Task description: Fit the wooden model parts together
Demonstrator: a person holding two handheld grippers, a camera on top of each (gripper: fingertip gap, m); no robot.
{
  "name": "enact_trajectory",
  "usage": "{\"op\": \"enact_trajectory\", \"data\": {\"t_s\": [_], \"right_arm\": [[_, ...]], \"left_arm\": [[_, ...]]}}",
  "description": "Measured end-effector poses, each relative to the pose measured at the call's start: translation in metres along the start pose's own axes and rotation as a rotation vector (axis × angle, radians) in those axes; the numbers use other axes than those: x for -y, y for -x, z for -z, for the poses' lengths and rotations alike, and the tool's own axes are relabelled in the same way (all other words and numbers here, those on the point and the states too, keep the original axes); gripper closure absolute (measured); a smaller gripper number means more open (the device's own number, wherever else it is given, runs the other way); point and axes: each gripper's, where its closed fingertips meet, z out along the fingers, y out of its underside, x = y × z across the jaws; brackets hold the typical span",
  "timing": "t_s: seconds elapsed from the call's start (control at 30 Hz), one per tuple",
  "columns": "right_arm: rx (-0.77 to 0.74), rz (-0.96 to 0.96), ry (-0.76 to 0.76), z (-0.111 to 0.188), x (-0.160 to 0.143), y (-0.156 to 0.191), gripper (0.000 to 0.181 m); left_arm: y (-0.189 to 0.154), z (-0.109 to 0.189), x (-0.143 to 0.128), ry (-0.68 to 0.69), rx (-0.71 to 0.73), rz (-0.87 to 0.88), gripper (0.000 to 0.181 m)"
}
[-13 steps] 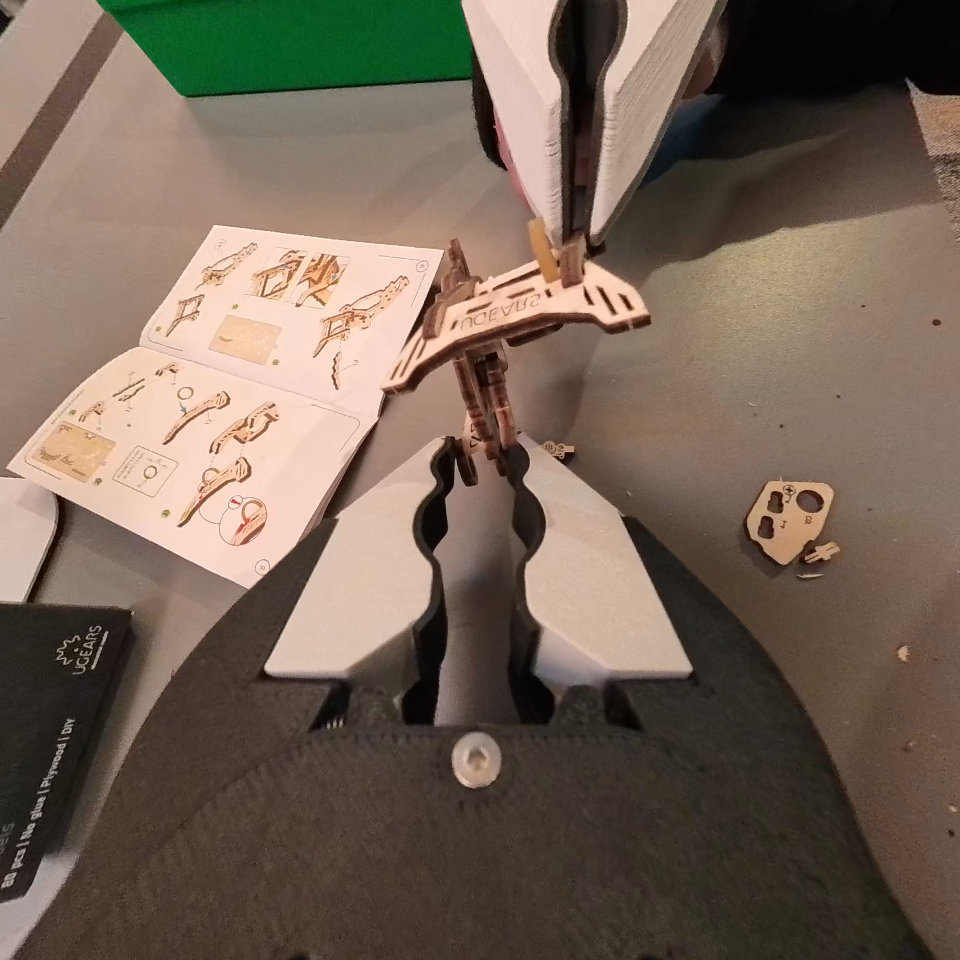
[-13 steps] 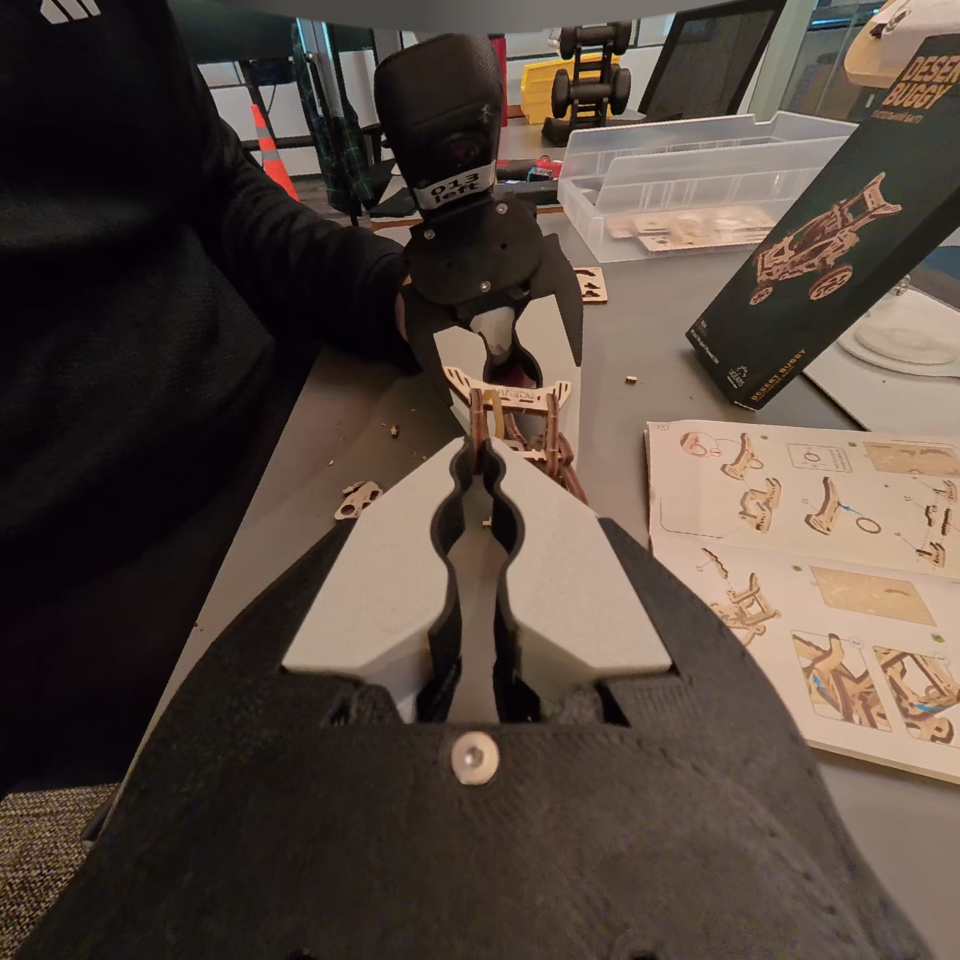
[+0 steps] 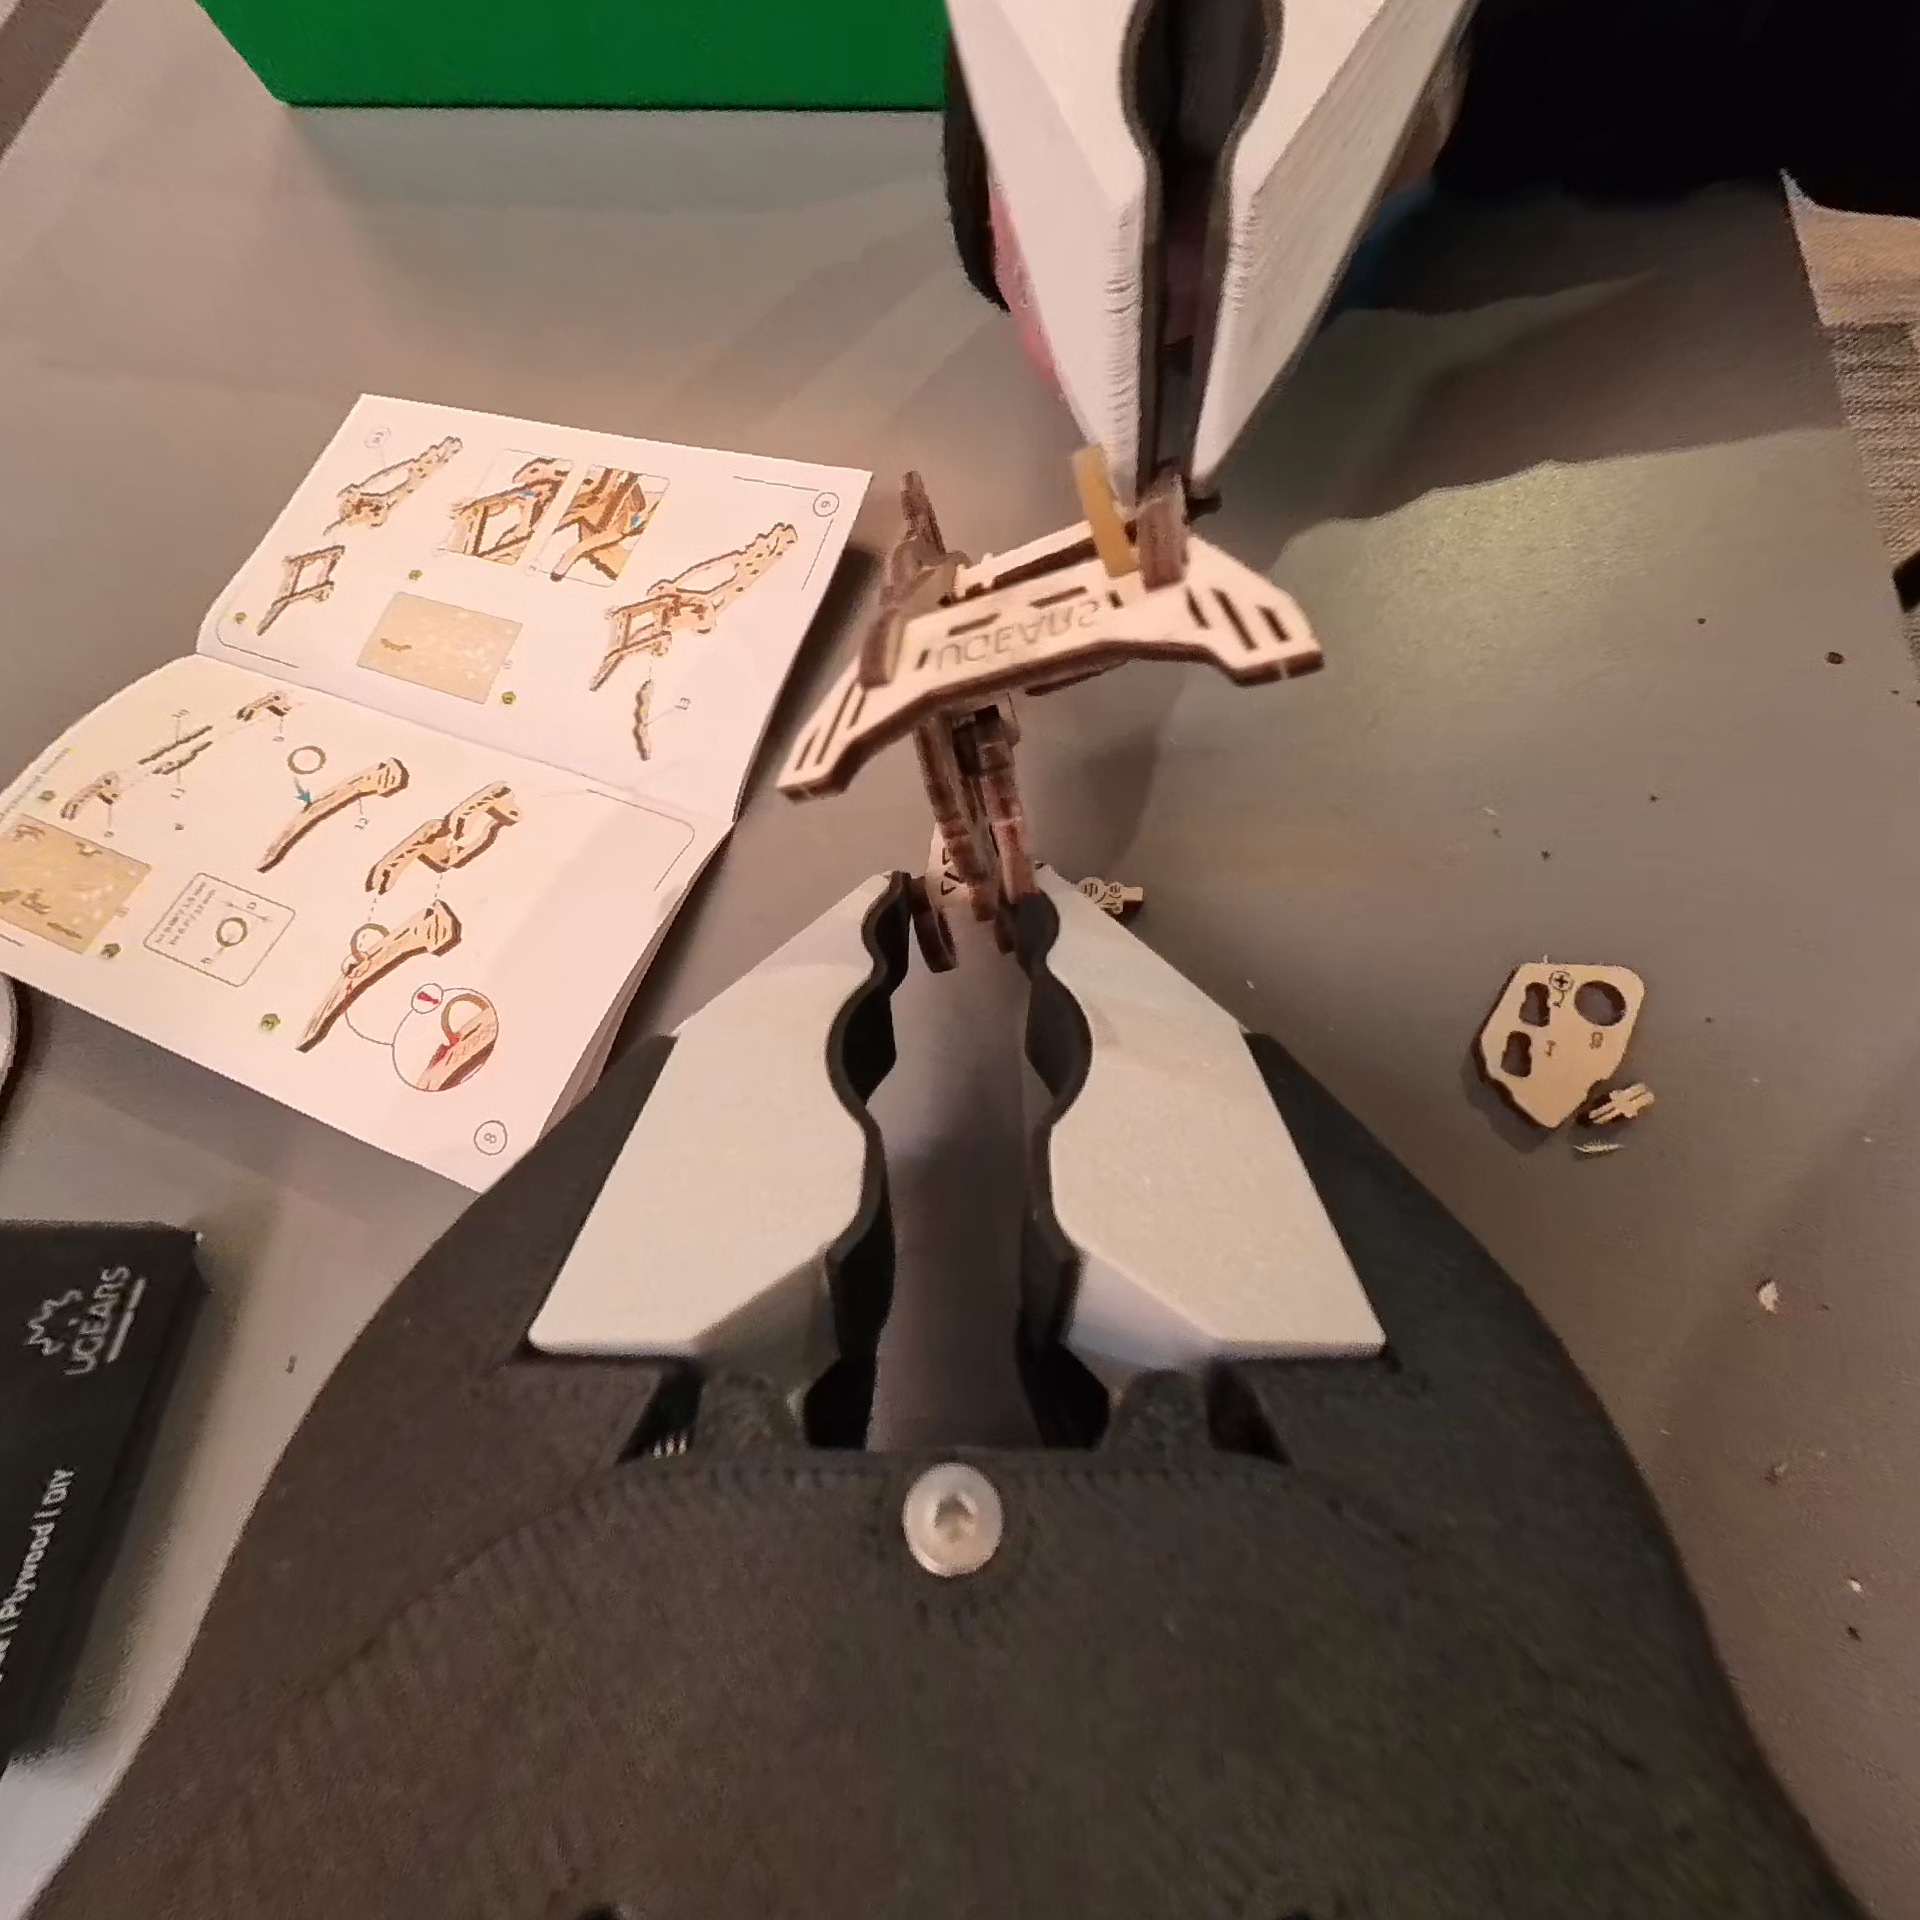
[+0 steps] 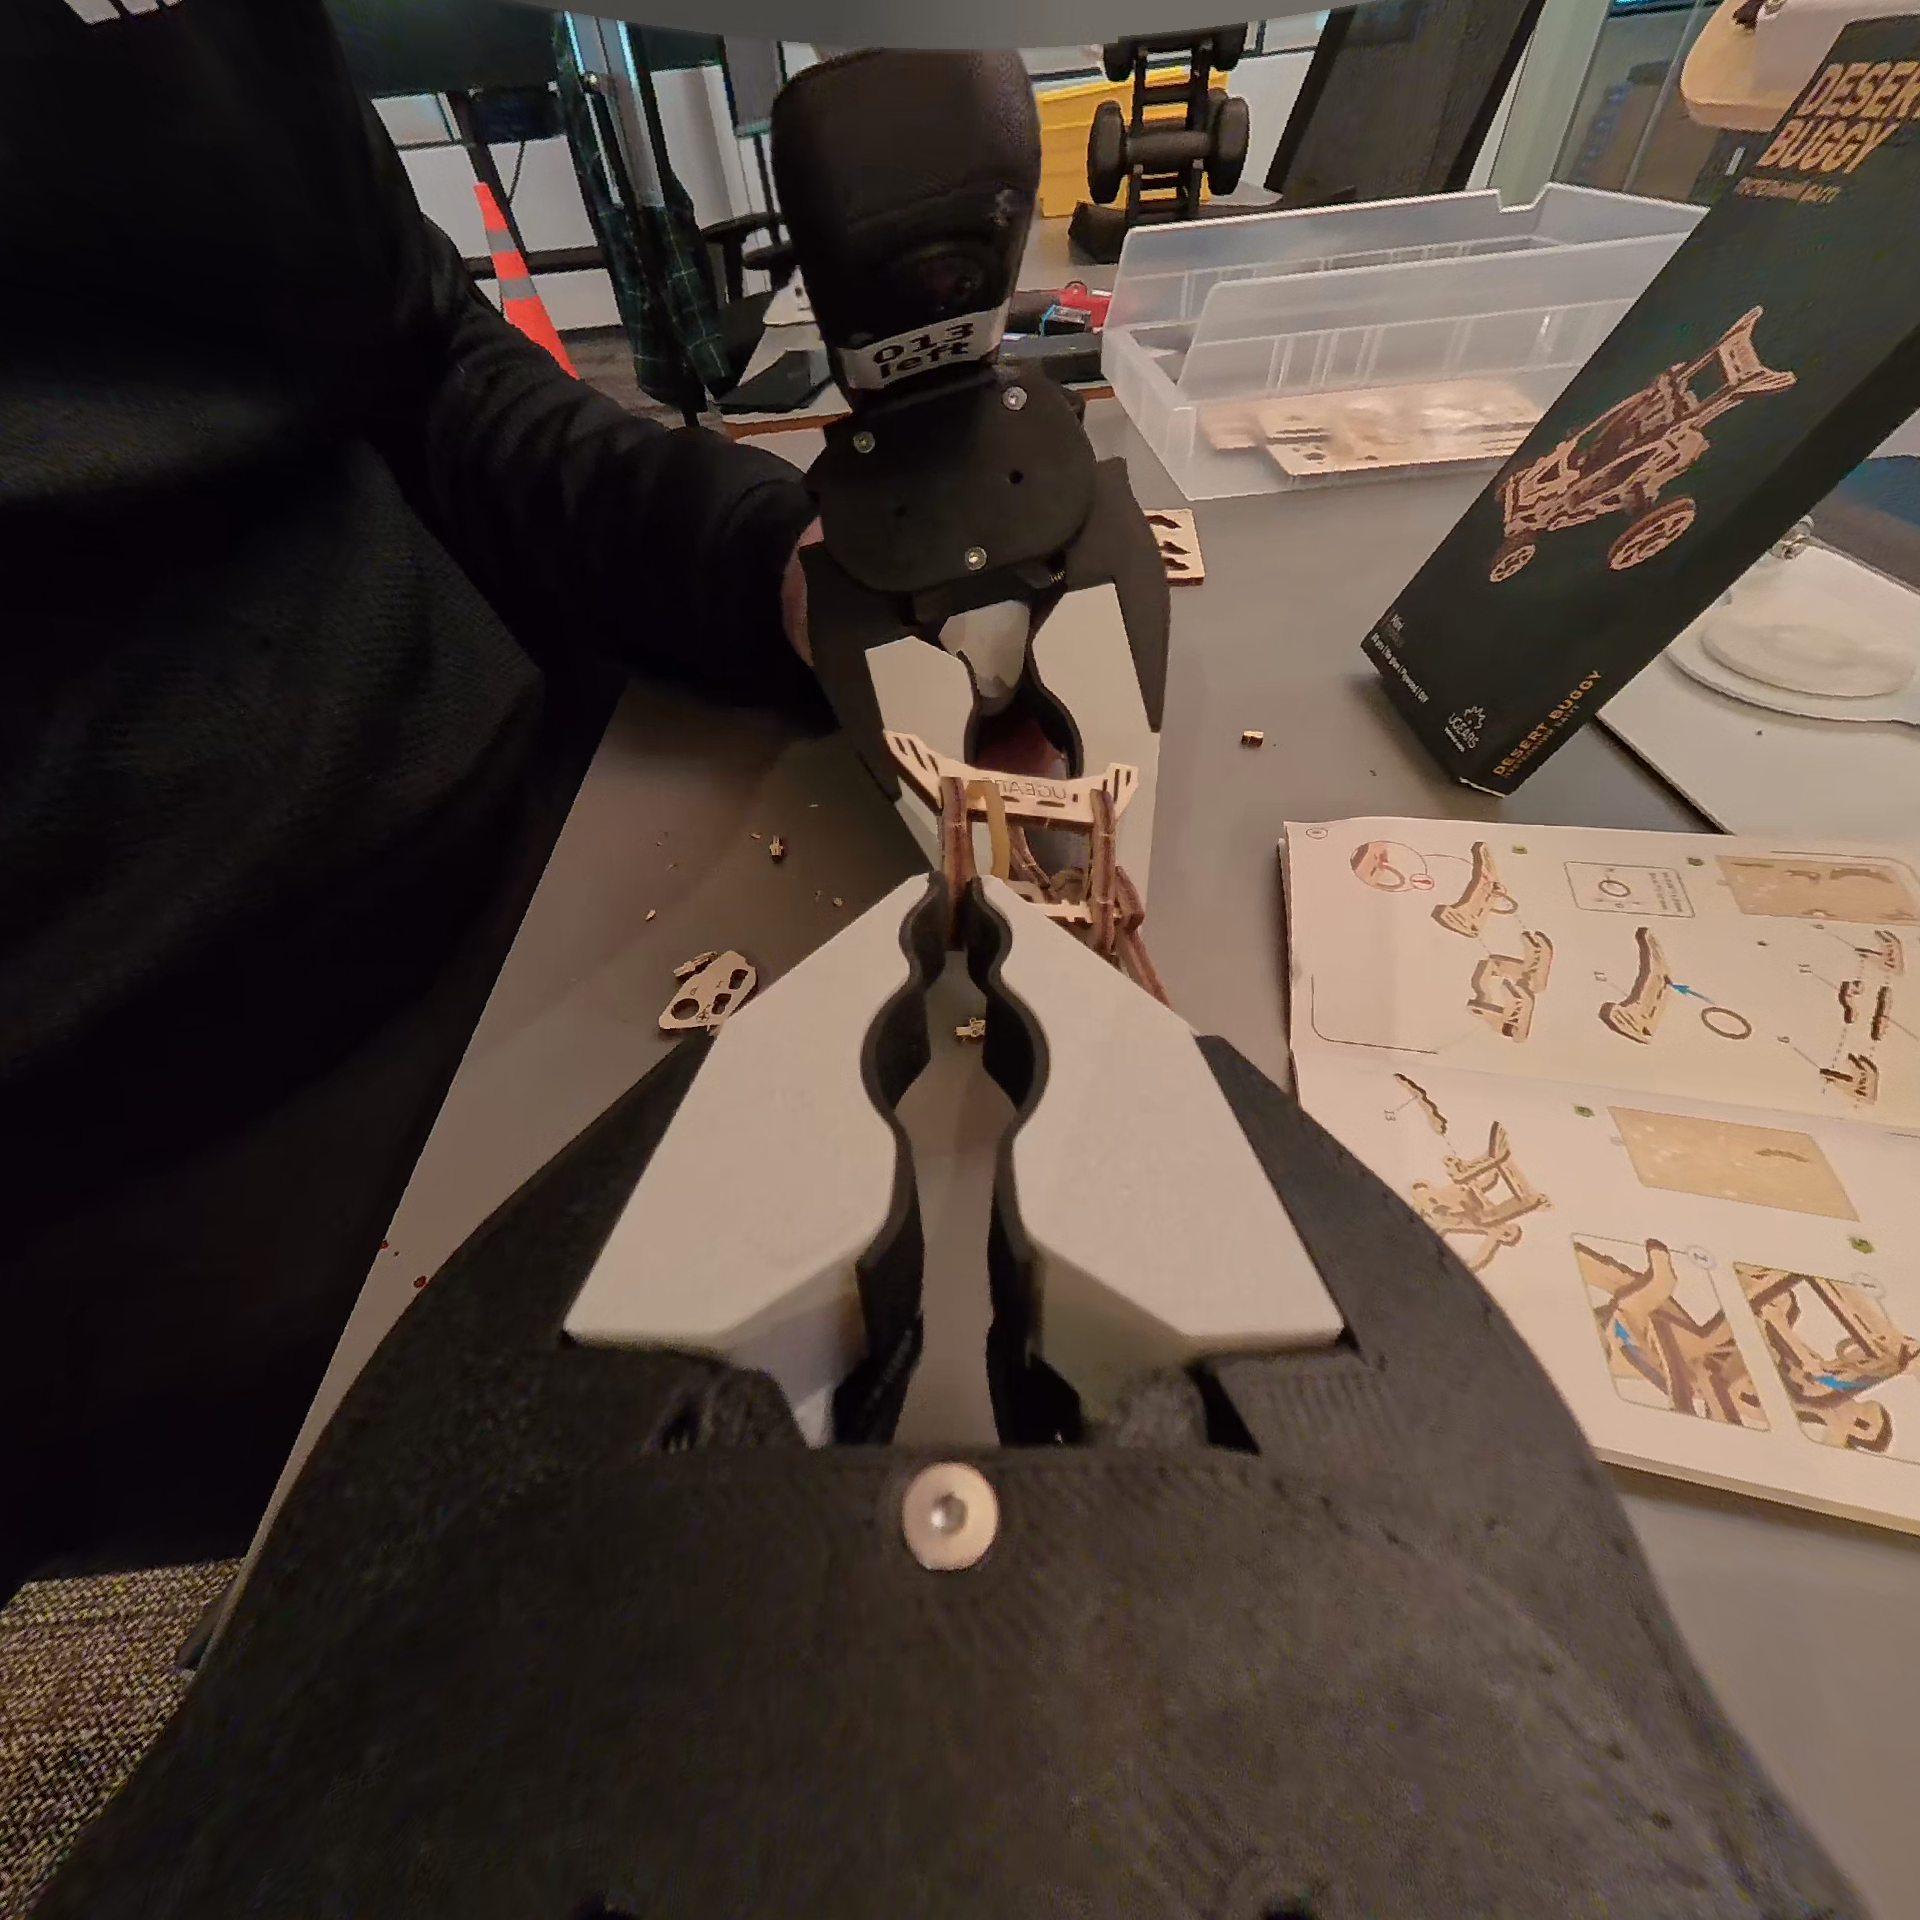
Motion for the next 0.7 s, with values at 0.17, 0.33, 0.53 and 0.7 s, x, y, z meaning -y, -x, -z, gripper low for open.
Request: {"op": "enact_trajectory", "data": {"t_s": [0.17, 0.33, 0.53, 0.7], "right_arm": [[0.001, 0.001, -0.017, 0.003, 0.002, 0.001, 0.181], [-0.004, 0.002, -0.027, 0.006, 0.003, 0.002, 0.181], [-0.011, -0.001, -0.063, 0.012, 0.006, 0.002, 0.181], [-0.012, -0.001, -0.062, 0.012, 0.006, 0.001, 0.181]], "left_arm": [[-0.002, -0.003, -0.004, 0.031, -0.03, 0.015, 0.163], [-0.001, -0.004, -0.005, 0.044, -0.052, 0.048, 0.164], [-0.003, -0.005, -0.006, 0.049, -0.094, 0.08, 0.163], [-0.004, -0.005, -0.006, 0.048, -0.104, 0.08, 0.163]]}}
